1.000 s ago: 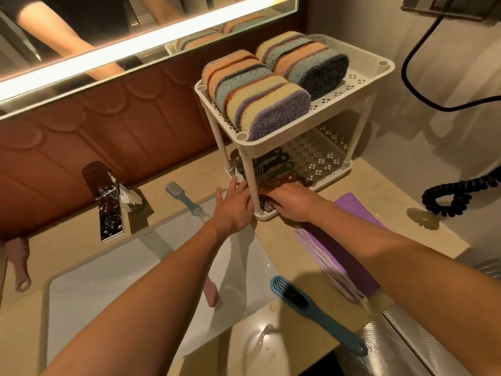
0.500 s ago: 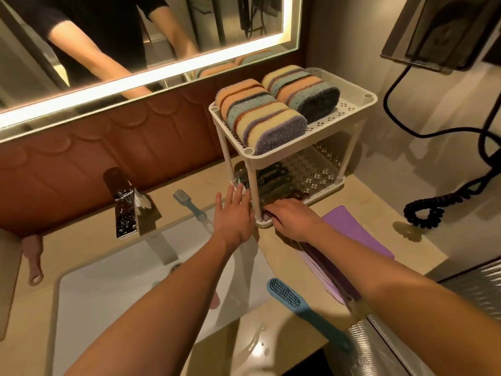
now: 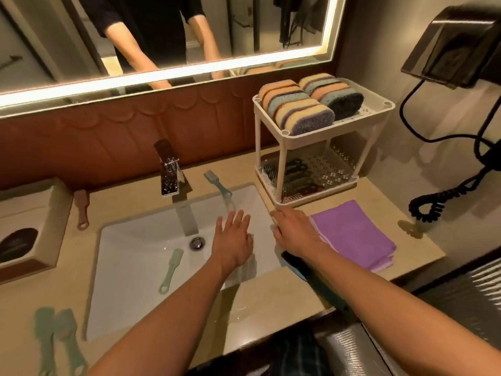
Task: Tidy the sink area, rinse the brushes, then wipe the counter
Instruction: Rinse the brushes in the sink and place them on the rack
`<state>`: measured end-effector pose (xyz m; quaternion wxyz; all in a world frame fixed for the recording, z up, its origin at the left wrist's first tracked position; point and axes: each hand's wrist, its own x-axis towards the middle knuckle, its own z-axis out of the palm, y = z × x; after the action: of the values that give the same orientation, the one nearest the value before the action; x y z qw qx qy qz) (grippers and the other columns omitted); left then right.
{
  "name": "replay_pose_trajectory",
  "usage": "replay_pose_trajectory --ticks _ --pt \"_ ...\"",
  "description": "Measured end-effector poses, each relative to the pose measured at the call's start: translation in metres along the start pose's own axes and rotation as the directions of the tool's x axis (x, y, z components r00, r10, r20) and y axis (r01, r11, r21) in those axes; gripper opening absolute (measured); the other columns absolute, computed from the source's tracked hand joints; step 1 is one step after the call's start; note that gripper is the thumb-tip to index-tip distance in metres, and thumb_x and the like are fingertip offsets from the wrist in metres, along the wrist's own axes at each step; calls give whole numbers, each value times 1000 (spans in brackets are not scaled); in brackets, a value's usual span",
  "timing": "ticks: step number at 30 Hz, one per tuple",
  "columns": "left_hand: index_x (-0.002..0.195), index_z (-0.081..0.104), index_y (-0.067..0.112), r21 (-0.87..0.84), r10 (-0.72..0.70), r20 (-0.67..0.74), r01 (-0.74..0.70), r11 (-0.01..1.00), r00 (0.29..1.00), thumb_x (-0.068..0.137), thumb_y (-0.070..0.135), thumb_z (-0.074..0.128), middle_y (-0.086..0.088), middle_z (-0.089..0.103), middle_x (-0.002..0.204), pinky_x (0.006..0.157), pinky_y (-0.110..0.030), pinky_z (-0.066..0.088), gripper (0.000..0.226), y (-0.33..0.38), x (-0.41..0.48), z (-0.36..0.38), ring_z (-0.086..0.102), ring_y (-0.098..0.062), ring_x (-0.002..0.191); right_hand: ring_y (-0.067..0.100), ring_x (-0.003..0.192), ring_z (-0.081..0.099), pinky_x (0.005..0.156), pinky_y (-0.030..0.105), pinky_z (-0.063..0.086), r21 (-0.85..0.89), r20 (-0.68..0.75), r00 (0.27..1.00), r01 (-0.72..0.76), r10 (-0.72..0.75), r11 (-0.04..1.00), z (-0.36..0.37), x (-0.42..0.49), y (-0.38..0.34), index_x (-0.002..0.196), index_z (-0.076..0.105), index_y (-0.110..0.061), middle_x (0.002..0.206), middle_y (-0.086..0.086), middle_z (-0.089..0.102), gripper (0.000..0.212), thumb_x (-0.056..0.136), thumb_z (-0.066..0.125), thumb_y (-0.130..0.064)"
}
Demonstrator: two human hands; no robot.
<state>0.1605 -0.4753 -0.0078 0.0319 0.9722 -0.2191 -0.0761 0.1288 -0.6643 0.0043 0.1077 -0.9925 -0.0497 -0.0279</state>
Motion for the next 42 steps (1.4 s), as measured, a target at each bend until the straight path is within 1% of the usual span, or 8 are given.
replay_pose_trajectory --ticks 7,14,19,24,27,31,36,42 --pt "159 21 21 -74 -139 -6 138 988 990 105 36 32 -3 13 168 124 -48 3 57 -44 -50 19 9 -25 155 23 130 50 112 37 36 9 81 991 105 -105 994 20 -6 -63 147 47 -20 150 4 48 48 99 51 -23" --pt "151 34 22 -296 -289 -30 268 917 957 102 27 40 -3 29 161 123 -50 10 49 -90 -85 37 22 -25 149 28 117 57 99 40 44 -10 147 970 195 -191 981 46 -4 -107 139 55 -16 138 7 56 45 94 51 -20" --pt "156 27 22 -337 -374 -15 347 875 927 105 28 37 -4 18 167 125 -47 7 53 -118 -97 43 17 -23 153 27 102 62 89 38 50 -11 134 969 212 -209 977 72 4 -132 130 60 -16 126 7 63 37 95 53 -25" --pt "157 27 19 -363 -413 64 407 838 908 105 28 38 -5 22 166 124 -47 14 54 -145 -105 56 24 -24 150 27 118 56 93 37 42 81 238 950 186 -200 979 91 16 -143 141 51 -17 140 6 53 46 96 47 -19" --pt "150 40 16 -452 -430 84 419 787 899 102 25 46 -8 41 156 114 -49 33 50 -163 -104 61 44 -31 136 26 124 53 99 37 42 168 289 933 171 -214 971 94 26 -145 142 52 -17 144 6 50 44 98 49 -19" --pt "133 54 16 -462 -457 88 443 768 885 99 22 50 -6 62 130 87 -37 48 35 -182 -97 65 60 -29 110 26 123 53 99 37 44 185 339 919 147 -204 972 109 40 -141 140 54 -17 143 6 50 42 98 54 -21" --pt "140 49 19 -393 -458 155 480 784 875 101 29 48 -6 59 136 89 -38 47 40 -199 -83 76 59 -29 117 31 121 52 95 42 46 125 403 900 128 -168 984 134 49 -134 135 56 -15 146 9 46 40 98 56 -27" --pt "128 53 17 -382 -486 180 516 766 855 97 35 52 -5 61 123 86 -40 49 35 -212 -59 105 61 -29 108 27 100 49 81 38 49 74 590 788 163 -175 984 160 51 -119 97 61 -31 139 6 44 19 82 60 -20"
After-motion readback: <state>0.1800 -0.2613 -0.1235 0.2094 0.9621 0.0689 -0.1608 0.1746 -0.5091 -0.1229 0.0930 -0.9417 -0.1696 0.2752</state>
